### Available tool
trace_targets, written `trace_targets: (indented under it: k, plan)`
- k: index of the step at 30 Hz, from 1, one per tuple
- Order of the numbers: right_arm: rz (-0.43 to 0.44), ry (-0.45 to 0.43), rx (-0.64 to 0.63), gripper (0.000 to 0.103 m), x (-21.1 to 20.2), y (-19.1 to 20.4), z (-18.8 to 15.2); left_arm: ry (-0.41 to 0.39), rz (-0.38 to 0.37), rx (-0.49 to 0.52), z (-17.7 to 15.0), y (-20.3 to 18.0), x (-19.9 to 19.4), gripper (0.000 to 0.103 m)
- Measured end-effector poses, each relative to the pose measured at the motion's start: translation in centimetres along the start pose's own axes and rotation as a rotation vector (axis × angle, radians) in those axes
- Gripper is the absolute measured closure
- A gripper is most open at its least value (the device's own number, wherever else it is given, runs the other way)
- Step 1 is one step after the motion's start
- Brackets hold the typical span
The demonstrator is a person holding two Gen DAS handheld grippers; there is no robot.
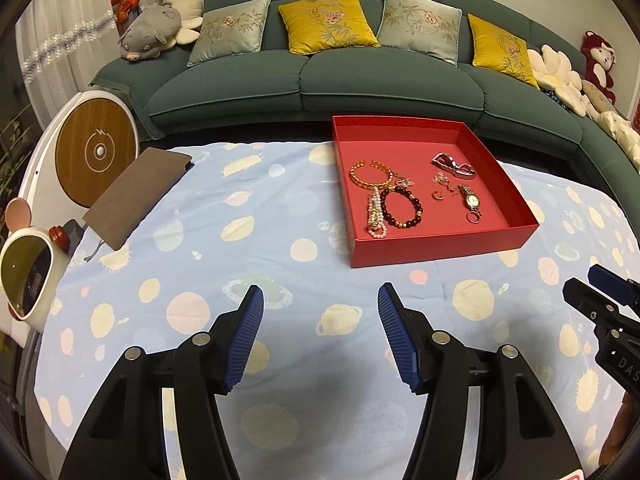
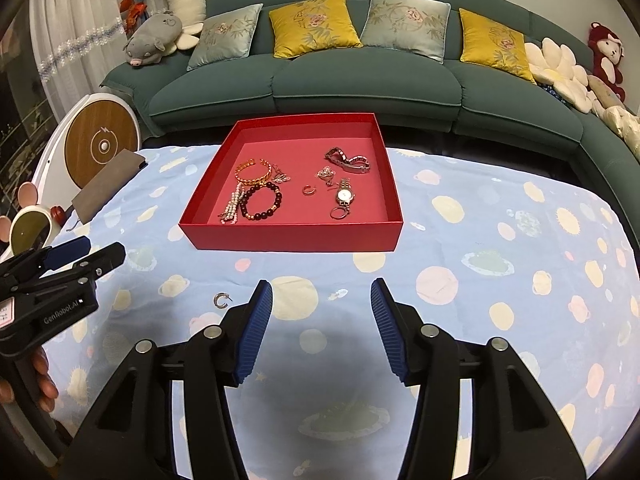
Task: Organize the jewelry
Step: 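Grasp the small gold ring on the bedspread with the left tool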
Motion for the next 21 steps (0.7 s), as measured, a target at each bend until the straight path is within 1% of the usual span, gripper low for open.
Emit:
trace_targets:
  k: [2,5,8,10,11,14,15,17,19,20,21]
  plan:
    - [-0.004,0.005,-0.007,0.053,0.0,-0.2,-0.3,-0.001,0.008,-0.007,-0.2,0.7,0.1,0.045]
    - [-0.009,0.018,-0.006,0.053,0.3,-0.5,-0.6,0.031,-0.017,0.005,-1.0,0.5,1.3,0.045]
    - [-0.009,0.018,0.005,0.053,0.5,-0.7,-0.4,0.091,-0.062,0.032,-2.3,-1.4,3.5,0.045]
    - [-0.007,0.013,0.007,0.053,0.5,-0.6,-0.2,0.136,-0.125,0.043,-3.1,-2.9,4.9,0.045]
    - [-0.007,0.01,0.005,0.053,0.5,-0.5,-0.1,0.139,-0.131,0.055,-3.4,-3.7,5.4,0.045]
    - [-0.006,0.01,0.006,0.053,0.8,-0.5,0.0,0.127,-0.114,0.101,-4.0,-5.3,6.8,0.046]
    - [-0.002,0.014,0.008,0.053,0.9,-0.6,-0.1,0.125,-0.11,0.1,-4.0,-5.6,7.2,0.046]
    - [-0.001,0.022,0.01,0.053,1.2,-0.7,-0.3,0.129,-0.108,0.089,-4.1,-5.8,8.0,0.054]
    - [0.005,0.031,0.016,0.053,1.5,-0.9,-0.3,0.151,-0.109,0.097,-4.3,-6.3,8.9,0.064]
    - [0.007,0.035,0.018,0.053,1.6,-1.0,-0.3,0.154,-0.109,0.101,-4.4,-6.5,9.2,0.067]
    - [0.008,0.036,0.02,0.053,1.7,-1.1,-0.3,0.156,-0.106,0.108,-4.4,-6.8,9.4,0.074]
Point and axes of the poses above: each gripper's, at about its wrist camera, not at the fingertips, and x roughly the way its jaws point, y to its left, z to its top, the point moved 3 cm from there along x, roughly the way its jaws point, and after that the axes turned 4 degrees about -x, right-handed, at the moved point
